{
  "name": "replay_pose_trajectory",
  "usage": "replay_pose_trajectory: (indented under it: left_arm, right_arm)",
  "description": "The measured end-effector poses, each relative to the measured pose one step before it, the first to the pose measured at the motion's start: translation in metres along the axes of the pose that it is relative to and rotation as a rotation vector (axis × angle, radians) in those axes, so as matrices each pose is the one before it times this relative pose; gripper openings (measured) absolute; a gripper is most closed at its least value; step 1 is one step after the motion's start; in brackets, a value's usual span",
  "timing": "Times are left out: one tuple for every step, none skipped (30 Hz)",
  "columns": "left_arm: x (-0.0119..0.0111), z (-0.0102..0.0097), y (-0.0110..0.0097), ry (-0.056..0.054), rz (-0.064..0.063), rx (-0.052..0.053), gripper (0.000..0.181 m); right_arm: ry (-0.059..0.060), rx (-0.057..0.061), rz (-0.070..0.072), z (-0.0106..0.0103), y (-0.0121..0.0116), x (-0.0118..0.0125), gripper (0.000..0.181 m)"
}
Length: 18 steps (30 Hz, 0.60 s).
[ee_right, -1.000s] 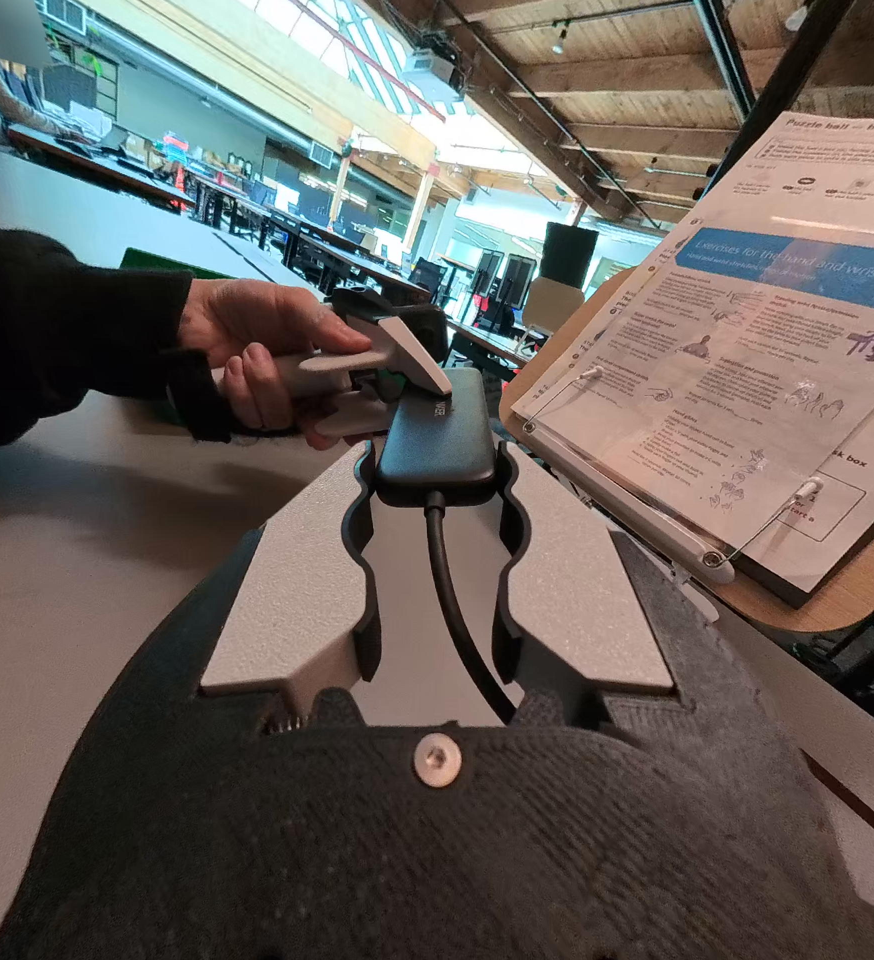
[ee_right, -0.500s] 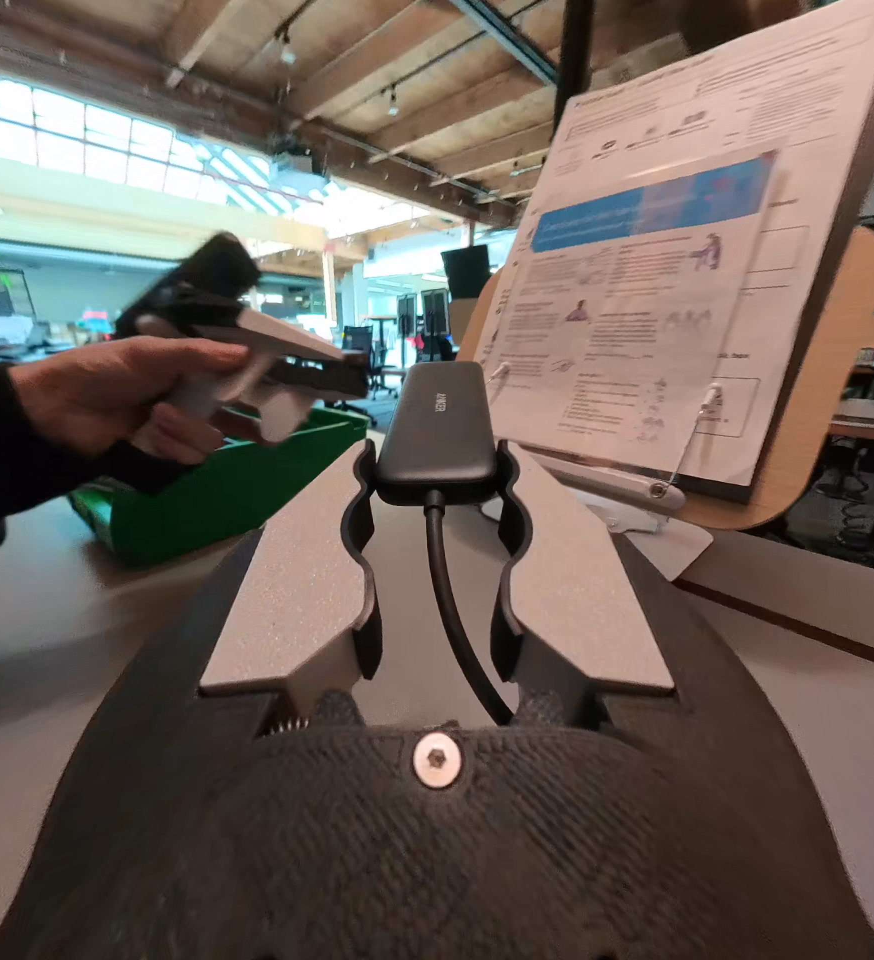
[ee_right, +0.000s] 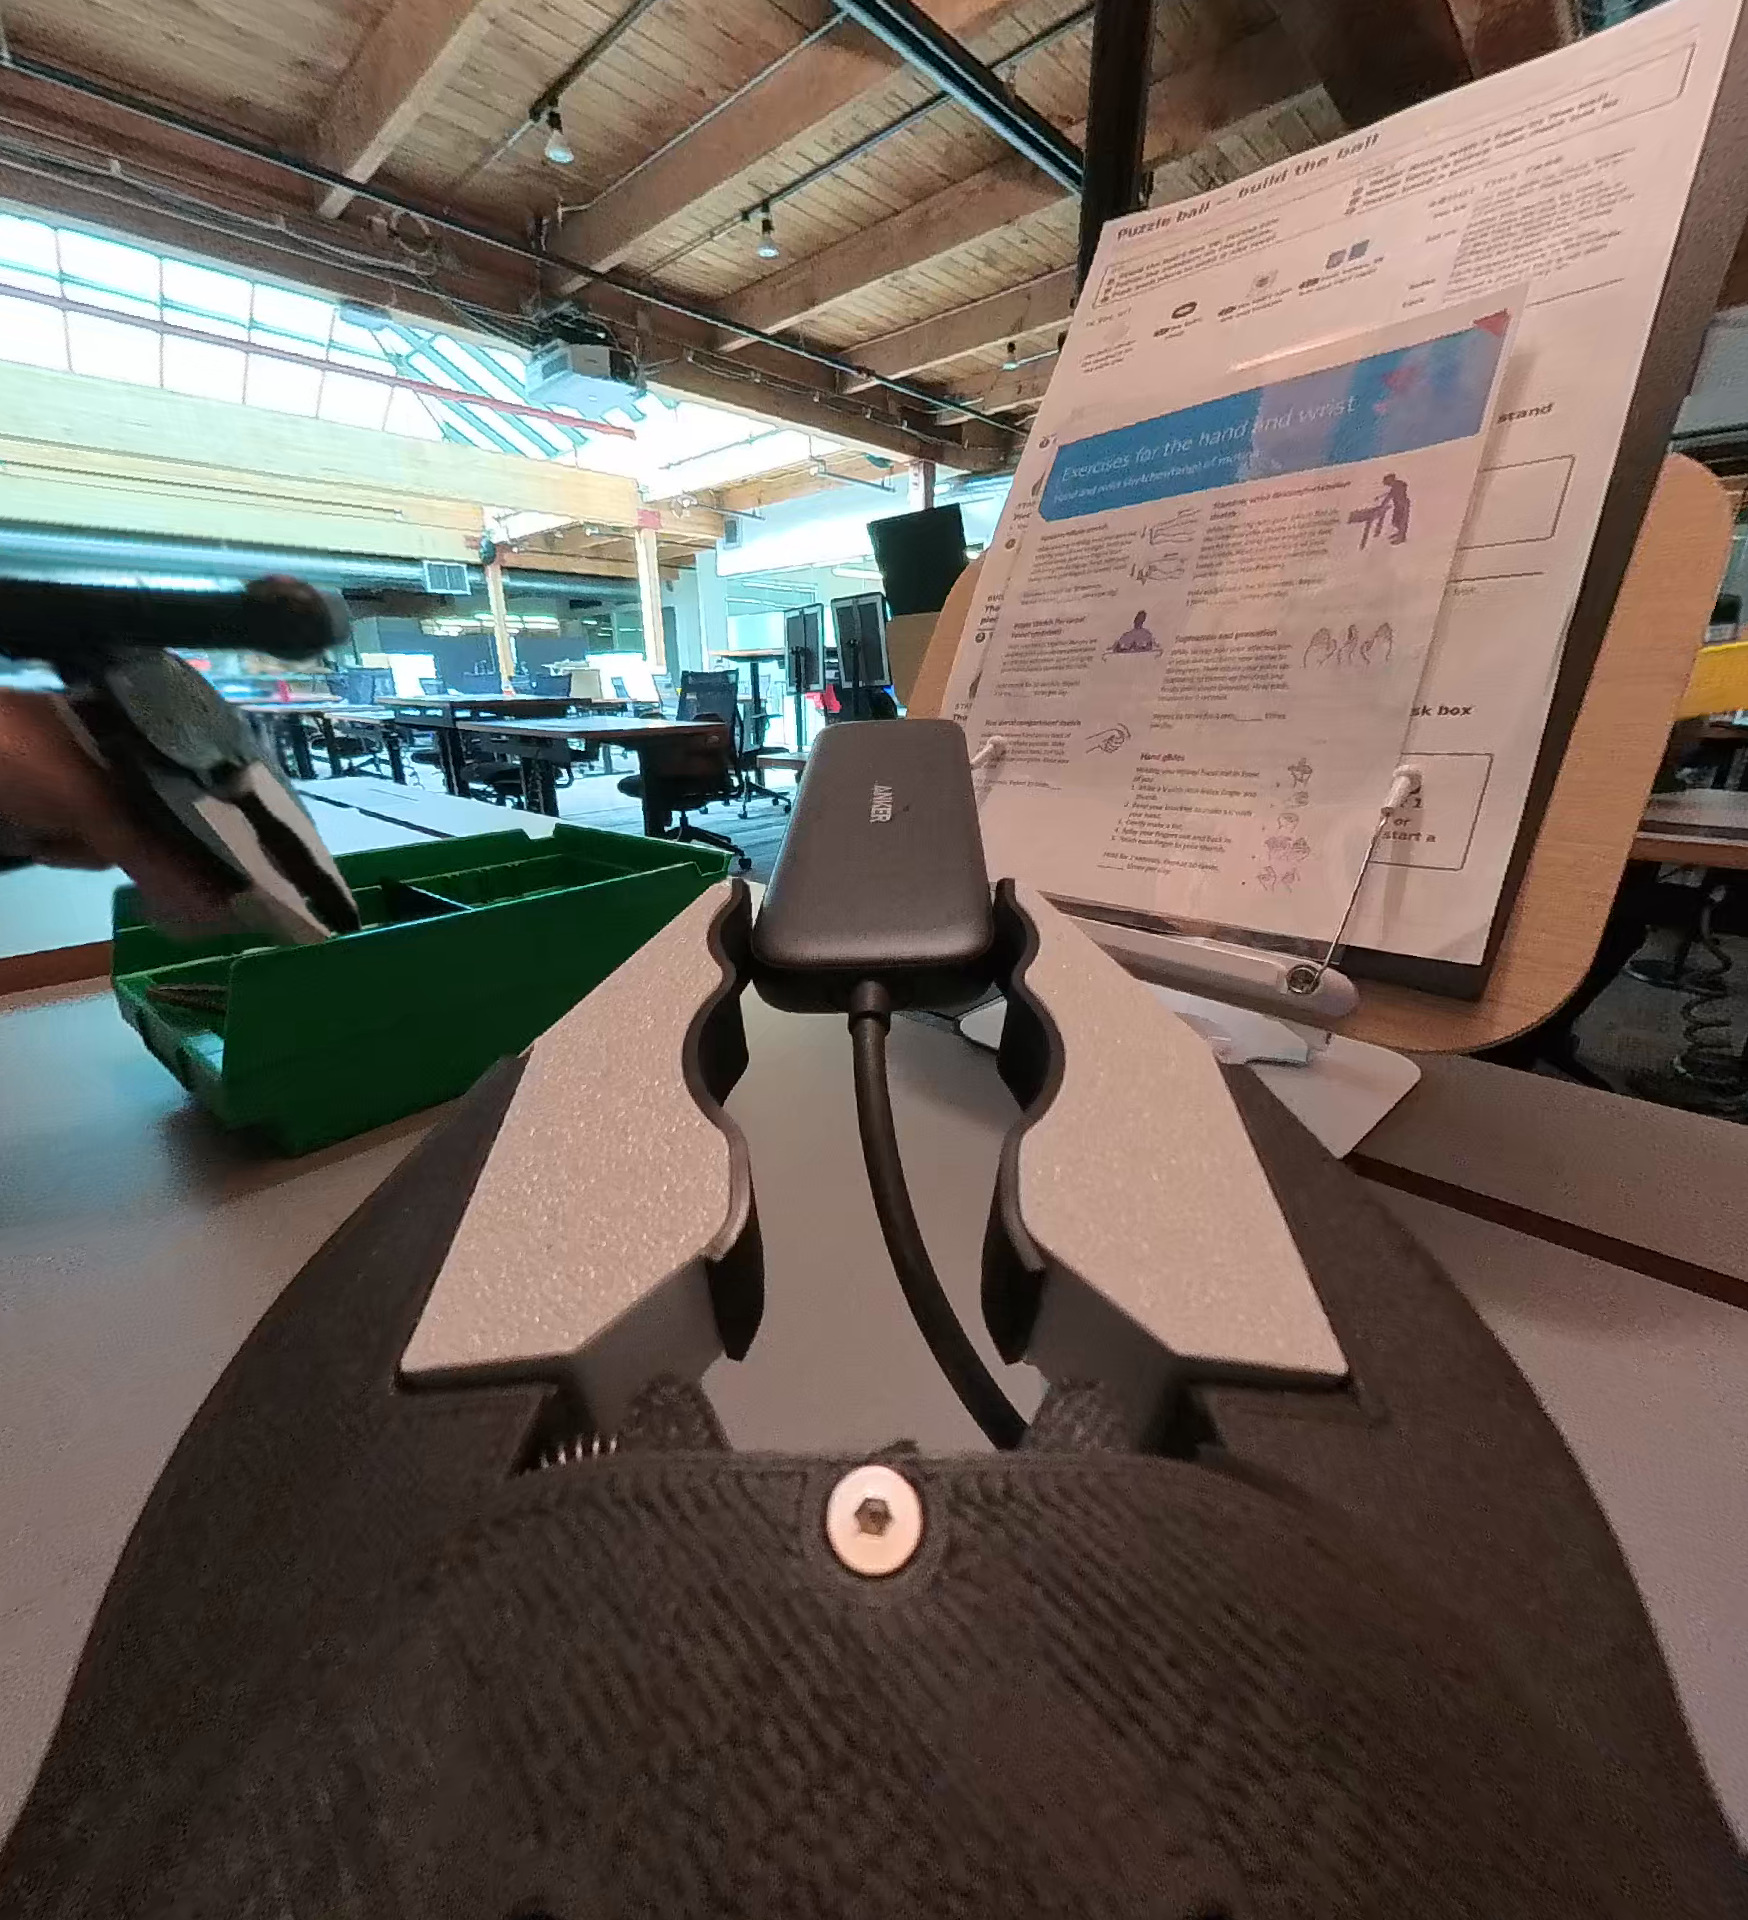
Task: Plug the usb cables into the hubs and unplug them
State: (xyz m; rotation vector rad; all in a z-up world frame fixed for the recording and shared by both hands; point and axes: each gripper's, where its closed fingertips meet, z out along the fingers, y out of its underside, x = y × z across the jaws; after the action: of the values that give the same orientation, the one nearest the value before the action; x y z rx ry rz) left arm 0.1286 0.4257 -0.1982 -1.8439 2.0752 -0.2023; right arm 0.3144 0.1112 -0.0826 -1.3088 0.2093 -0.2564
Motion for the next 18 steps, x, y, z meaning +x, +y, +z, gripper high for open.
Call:
replay_pose_trajectory:
  left_arm:
    - [-0.00156,0.00996,0.00042,-0.009,0.0413,-0.0223,0.032]
    - [-0.00007,0.00916,0.00072,-0.011,0.0472,-0.0273,0.032]
    - [0.00276,0.00803,0.00205,0.0029,0.0525,-0.0355,0.031]
    - [0.00209,0.00692,0.00201,-0.0028,0.0489,-0.0376,0.03]
    - [-0.00065,0.00568,0.00052,-0.0182,0.0336,-0.0257,0.028]
    - [-0.00295,0.00321,0.00049,-0.024,0.016,-0.0192,0.023]
    - [-0.00645,0.00086,-0.00037,-0.0357,-0.0087,-0.0091,0.014]
    - [-0.0047,-0.00067,-0.00133,-0.0176,-0.0207,0.003,0.007]
    - [-0.0018,-0.0016,-0.00154,0.0,-0.0159,0.0117,0.007]
    - [-0.00279,-0.00245,-0.00139,-0.0099,-0.008,0.0176,0.006]
    - [-0.00328,-0.00352,-0.00025,-0.016,-0.0077,0.0142,0.006]
    - [-0.0044,-0.00491,0.00124,-0.0225,-0.0177,0.0039,0.005]
    - [-0.00704,-0.00602,0.00177,-0.0388,-0.0249,-0.0007,0.005]
    - [-0.0075,-0.00599,0.00183,-0.0416,-0.0294,-0.0009,0.005]
    - [-0.004,-0.00483,0.00154,-0.0169,-0.0274,0.0019,0.005]
    - [-0.0013,-0.00391,-0.001,0.0016,-0.0204,0.0173,0.004]
    - [-0.00015,-0.00338,-0.00457,0.0113,-0.0229,0.0401,0.002]
    - [0.00257,-0.00316,-0.00609,0.0311,-0.0256,0.0448,0.001]
  right_arm:
    - [0.0032,-0.0006,-0.0012,0.00007,0.00105,0.00064,0.045]
    - [-0.0016,-0.0066,0.0001,0.00012,0.00179,0.00026,0.046]
    - [-0.0012,-0.0055,0.0003,0.00003,0.00127,0.00049,0.046]
    - [0.0015,-0.0014,0.0007,-0.00004,0.00062,0.00064,0.046]
    - [0.0013,-0.0024,0.0013,-0.00007,0.00056,0.00056,0.046]
    - [0.0019,-0.0057,-0.0002,0.00003,0.00089,0.00067,0.046]
    - [0.0085,-0.0062,-0.0037,0.00003,0.00107,0.00138,0.045]
    - [0.0064,-0.0062,-0.0044,0.00004,0.00087,0.00104,0.045]
    - [-0.003,-0.0033,-0.0036,-0.00003,0.00041,-0.00023,0.045]
    - [-0.0047,0.0028,-0.0007,-0.00018,-0.00058,-0.00058,0.045]
    - [-0.0003,0.0051,0.0013,-0.00022,-0.00105,-0.00014,0.045]
    - [-0.0005,0.0004,0.0019,-0.00012,-0.0004,0.00008,0.045]
    - [-0.0012,-0.0017,0.0012,0.00004,-0.00003,0.00003,0.045]
    - [-0.0021,0.0,-0.0006,-0.00025,-0.00006,-0.00007,0.045]
    - [0.0005,0.001,-0.0011,-0.00018,-0.0002,0.00034,0.045]
    - [0.0002,-0.0006,0.0003,-0.00012,-0.00014,0.00026,0.045]
    - [-0.002,-0.0022,0.0024,-0.00005,0.00013,0.00005,0.045]
    - [0.0009,0.0005,0.0006,-0.0001,-0.00021,0.00024,0.045]
